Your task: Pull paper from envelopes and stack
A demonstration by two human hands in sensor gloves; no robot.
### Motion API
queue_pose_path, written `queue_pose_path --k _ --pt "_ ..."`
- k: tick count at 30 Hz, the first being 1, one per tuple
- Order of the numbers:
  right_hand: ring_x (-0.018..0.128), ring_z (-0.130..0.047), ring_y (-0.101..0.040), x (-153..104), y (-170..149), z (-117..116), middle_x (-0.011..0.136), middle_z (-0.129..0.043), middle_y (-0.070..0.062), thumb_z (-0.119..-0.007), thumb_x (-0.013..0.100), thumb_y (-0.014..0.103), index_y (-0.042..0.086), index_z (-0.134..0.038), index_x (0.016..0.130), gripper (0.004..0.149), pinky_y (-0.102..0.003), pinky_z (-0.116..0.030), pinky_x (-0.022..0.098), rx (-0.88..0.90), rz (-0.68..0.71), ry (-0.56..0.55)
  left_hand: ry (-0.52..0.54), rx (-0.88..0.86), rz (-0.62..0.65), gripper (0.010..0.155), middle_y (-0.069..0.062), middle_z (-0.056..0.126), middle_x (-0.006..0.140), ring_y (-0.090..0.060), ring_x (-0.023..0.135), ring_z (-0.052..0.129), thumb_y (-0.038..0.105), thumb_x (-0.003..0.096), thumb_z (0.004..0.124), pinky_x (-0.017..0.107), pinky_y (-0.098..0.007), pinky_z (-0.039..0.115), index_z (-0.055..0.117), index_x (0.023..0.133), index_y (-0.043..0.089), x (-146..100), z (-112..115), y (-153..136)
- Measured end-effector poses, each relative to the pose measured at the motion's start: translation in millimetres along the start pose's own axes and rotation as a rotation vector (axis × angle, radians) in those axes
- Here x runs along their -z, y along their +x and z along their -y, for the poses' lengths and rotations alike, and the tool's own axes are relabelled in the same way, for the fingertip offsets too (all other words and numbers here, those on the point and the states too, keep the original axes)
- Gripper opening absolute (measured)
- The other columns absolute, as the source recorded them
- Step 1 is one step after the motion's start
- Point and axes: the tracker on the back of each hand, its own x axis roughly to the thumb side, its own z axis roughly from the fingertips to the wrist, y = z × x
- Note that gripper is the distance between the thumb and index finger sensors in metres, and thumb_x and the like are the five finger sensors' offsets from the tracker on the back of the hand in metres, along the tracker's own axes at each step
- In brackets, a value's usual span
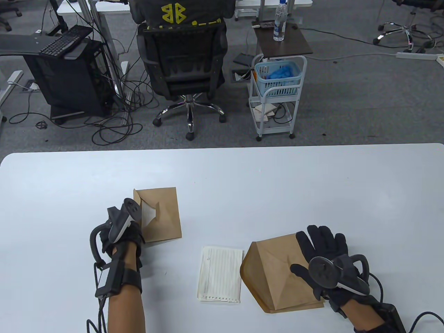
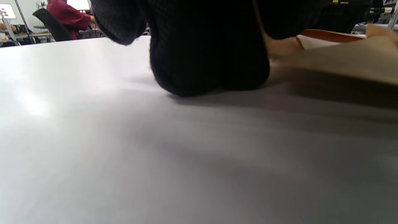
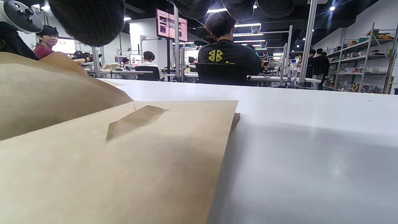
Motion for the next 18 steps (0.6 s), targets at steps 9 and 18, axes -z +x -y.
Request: queue_pose_path --k 9,18 --pt "0.106 -0.037 -0.056 0 2 -1 0.114 -0.035 -0.028 -0.071 0.049 0.059 0.015 -0.039 0.112 0.083 -0.078 -0.032 0.067 0.005 0.003 0.006 -0.025 -0.335 0.085 0.048 0.001 0.102 0.066 -0.021 0.049 0.108 0.035 0.0492 0.076 0.063 -0.054 0.072 0.078 0.096 0.023 -15 -10 -9" --pt "0.106 -0.037 -0.056 -1 3 -1 0.113 -0.035 -0.028 -0.071 0.049 0.059 0.015 -0.039 0.112 0.083 -0.078 -0.032 0.067 0.023 0.007 0.005 0.006 -0.702 0.304 0.048 0.001 0.102 0.066 -0.021 0.049 0.108 0.035 0.0498 0.076 0.062 -0.054 0.072 0.077 0.097 0.023 -51 -35 0"
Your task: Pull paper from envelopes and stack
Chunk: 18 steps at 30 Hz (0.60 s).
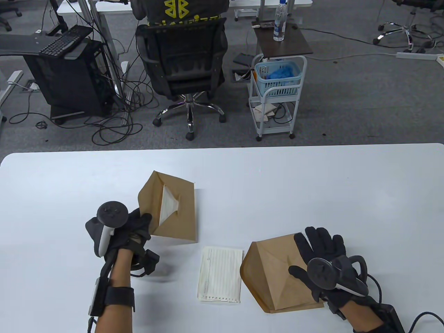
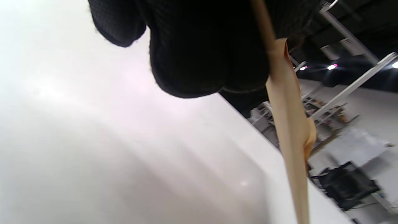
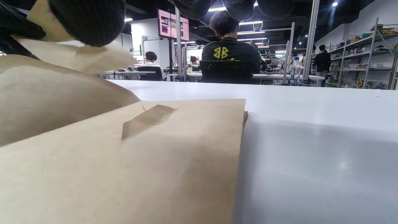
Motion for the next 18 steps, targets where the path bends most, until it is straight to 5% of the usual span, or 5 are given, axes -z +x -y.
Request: queue_pose_path --k 12,18 --pt "0.105 -0.042 -0.056 -2 3 2 0.112 -0.037 -0.029 -0.07 0.049 0.058 0.013 -0.036 0.112 0.084 -0.076 -0.036 0.067 0.146 0.009 -0.007 -0.178 -0.18 0.257 0.049 0.0 0.101 0.069 -0.021 0.051 0.107 0.036 0.0506 0.075 0.063 -0.054 0.071 0.076 0.098 0.024 -49 52 55" --pt "0.098 -0.061 -0.057 -1 0 4 0.106 -0.047 -0.035 -0.068 0.05 0.057 0.005 -0.03 0.11 0.088 -0.07 -0.053 0.066 0.403 0.01 -0.024 -0.273 -0.239 0.335 0.049 0.001 0.101 0.069 -0.021 0.052 0.108 0.037 0.0506 0.075 0.063 -0.053 0.071 0.076 0.098 0.026 -76 96 72"
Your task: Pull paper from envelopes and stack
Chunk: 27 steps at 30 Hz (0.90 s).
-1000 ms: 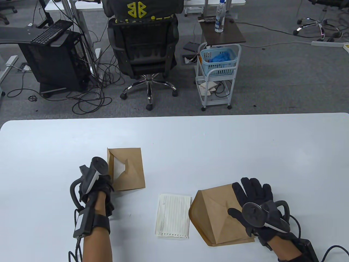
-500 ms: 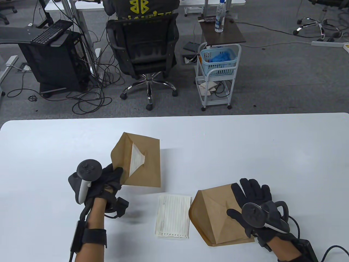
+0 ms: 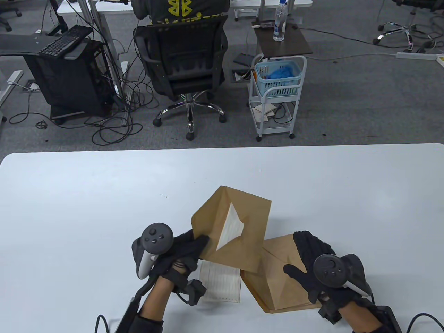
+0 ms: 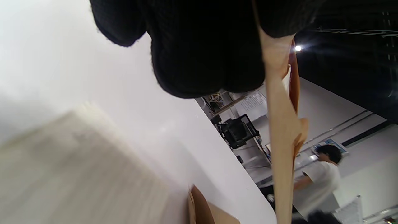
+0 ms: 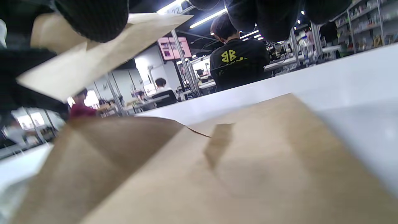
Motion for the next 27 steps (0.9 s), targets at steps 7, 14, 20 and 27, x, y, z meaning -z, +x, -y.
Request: queue_pose_path --k 7,14,20,27 --pt "0.077 -0.097 -0.037 3 -15 -6 0.095 -0.072 -0.023 -0.074 0.051 0.049 -0.006 -0.026 0.104 0.091 -0.054 -0.078 0.056 0.582 -0.101 0.029 -0.073 -0.115 0.08 0.048 0.001 0.102 0.071 -0.02 0.053 0.109 0.038 0.0504 0.075 0.062 -0.052 0.073 0.075 0.098 0.028 -10 50 2" --pt "0.044 -0.112 -0.017 2 -23 -6 0.07 -0.098 -0.006 -0.082 0.049 0.035 0.0 -0.061 0.098 0.064 -0.039 -0.09 0.041 0.725 -0.179 -0.024 -0.092 -0.071 0.121 0.049 0.0 0.1 0.075 -0.023 0.059 0.107 0.038 0.0504 0.075 0.064 -0.053 0.07 0.074 0.098 0.028 -13 66 5" --pt "0.034 -0.112 -0.014 0 -20 -4 0.065 -0.102 -0.009 -0.081 0.049 0.028 0.014 -0.075 0.093 0.047 -0.037 -0.091 0.036 0.783 -0.14 -0.042 -0.017 0.101 0.147 0.052 -0.002 0.096 0.082 -0.028 0.069 0.103 0.046 0.05 0.074 0.066 -0.057 0.067 0.075 0.098 0.027 -18 58 7" --pt "0.031 -0.112 -0.014 -1 -14 -3 0.064 -0.102 -0.01 -0.082 0.049 0.027 0.016 -0.078 0.092 0.044 -0.037 -0.091 0.035 0.78 -0.068 -0.014 0.308 0.49 0.16 0.078 -0.011 0.061 0.108 -0.037 0.095 0.077 0.041 0.0495 0.08 0.073 -0.063 0.052 0.035 0.112 0.026 -30 28 11"
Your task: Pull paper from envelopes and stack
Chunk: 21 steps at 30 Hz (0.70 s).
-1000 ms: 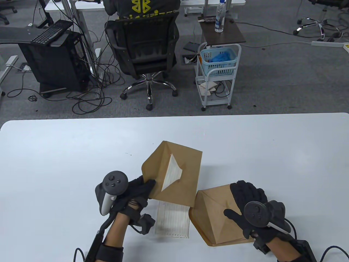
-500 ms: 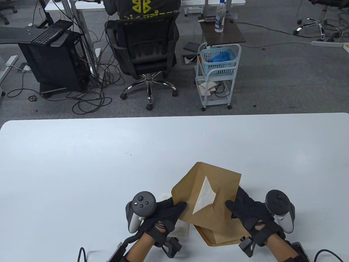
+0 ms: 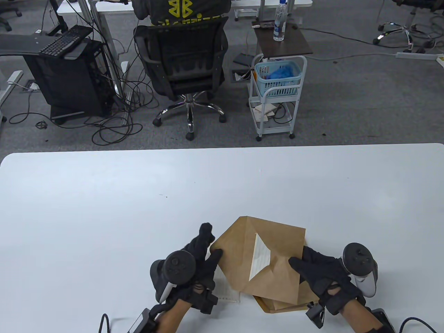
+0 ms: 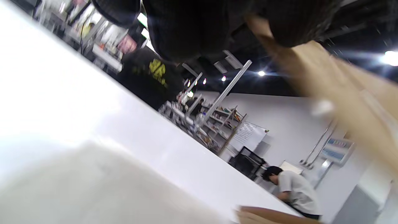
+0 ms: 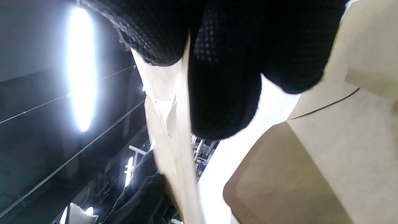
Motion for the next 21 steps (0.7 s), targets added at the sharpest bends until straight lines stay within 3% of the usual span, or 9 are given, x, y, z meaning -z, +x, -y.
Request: queue_pose_path --k 4,6,10,13,14,17,21 --pt "0.032 -0.113 -0.015 0 2 -4 0.065 -0.102 -0.011 -0.082 0.049 0.027 0.015 -0.078 0.092 0.044 -0.037 -0.092 0.035 -0.015 0.016 0.008 0.035 0.335 0.136 0.076 -0.013 0.035 0.118 -0.041 0.109 0.05 0.039 0.0504 0.08 0.078 -0.064 0.035 0.033 0.111 0.042 -9 3 22" --pt "0.033 -0.113 -0.016 -1 2 -6 0.067 -0.101 -0.012 -0.082 0.049 0.027 0.014 -0.078 0.092 0.045 -0.038 -0.092 0.035 0.014 0.017 0.018 0.021 0.473 0.25 0.063 -0.011 0.032 0.119 -0.042 0.112 0.041 0.036 0.0506 0.079 0.079 -0.064 0.03 0.053 0.108 0.043 -13 12 35" --pt "0.036 -0.113 -0.018 -1 2 -7 0.07 -0.099 -0.015 -0.081 0.049 0.027 0.01 -0.074 0.094 0.049 -0.039 -0.091 0.037 0.047 0.009 0.035 -0.051 0.574 0.381 0.058 -0.008 0.042 0.118 -0.038 0.111 0.051 0.038 0.0506 0.075 0.08 -0.062 0.035 0.06 0.106 0.037 -20 29 51" --pt "0.038 -0.113 -0.019 -2 2 -8 0.071 -0.098 -0.017 -0.081 0.049 0.027 0.007 -0.072 0.095 0.051 -0.04 -0.091 0.038 0.067 0.006 0.047 -0.148 0.389 0.355 0.056 -0.008 0.051 0.116 -0.037 0.108 0.059 0.039 0.0506 0.073 0.079 -0.061 0.04 0.064 0.105 0.029 -19 34 54" --pt "0.039 -0.112 -0.02 -1 2 -9 0.072 -0.097 -0.017 -0.081 0.049 0.027 0.006 -0.072 0.095 0.051 -0.04 -0.09 0.039 0.079 0.011 0.066 -0.175 0.271 0.292 0.056 -0.008 0.052 0.115 -0.037 0.107 0.06 0.039 0.0508 0.072 0.078 -0.061 0.041 0.065 0.105 0.028 -17 33 52" --pt "0.042 -0.112 -0.02 -1 3 -10 0.074 -0.096 -0.016 -0.081 0.049 0.027 0.006 -0.071 0.095 0.052 -0.041 -0.09 0.04 0.121 0.025 0.109 -0.204 0.013 0.191 0.055 -0.009 0.055 0.114 -0.039 0.105 0.063 0.041 0.0507 0.071 0.077 -0.062 0.043 0.069 0.103 0.025 -13 29 42" --pt "0.044 -0.111 -0.021 1 4 -15 0.075 -0.097 -0.012 -0.08 0.05 0.027 0.011 -0.074 0.094 0.047 -0.042 -0.088 0.043 0.208 0.052 0.189 -0.241 -0.192 0.136 0.057 -0.012 0.057 0.113 -0.041 0.104 0.063 0.046 0.0503 0.071 0.076 -0.064 0.042 0.071 0.103 0.023 -10 27 35"
